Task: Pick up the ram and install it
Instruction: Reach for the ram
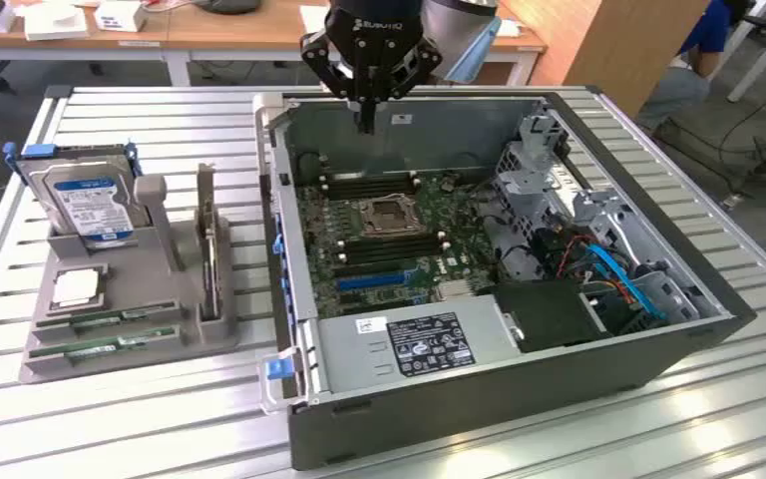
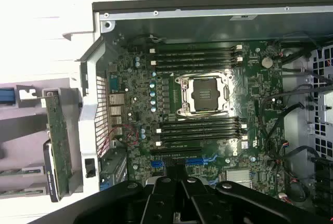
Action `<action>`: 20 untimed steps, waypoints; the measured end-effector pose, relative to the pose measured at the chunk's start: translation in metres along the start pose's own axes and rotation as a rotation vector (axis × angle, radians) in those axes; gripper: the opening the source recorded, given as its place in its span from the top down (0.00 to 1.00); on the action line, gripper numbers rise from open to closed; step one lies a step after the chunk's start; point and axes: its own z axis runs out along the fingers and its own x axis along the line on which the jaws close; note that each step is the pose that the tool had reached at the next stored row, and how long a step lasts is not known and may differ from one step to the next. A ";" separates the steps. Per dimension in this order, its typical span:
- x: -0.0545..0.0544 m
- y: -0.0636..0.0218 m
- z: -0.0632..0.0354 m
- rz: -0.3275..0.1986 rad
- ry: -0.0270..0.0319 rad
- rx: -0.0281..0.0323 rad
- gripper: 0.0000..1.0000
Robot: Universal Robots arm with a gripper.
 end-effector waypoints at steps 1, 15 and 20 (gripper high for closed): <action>0.000 0.0000 0.0000 0.000 0.0000 0.0000 0.91; 0.001 -0.0001 0.0000 0.000 0.0000 0.0001 0.91; 0.007 -0.0005 -0.0001 0.000 0.0000 0.0000 0.91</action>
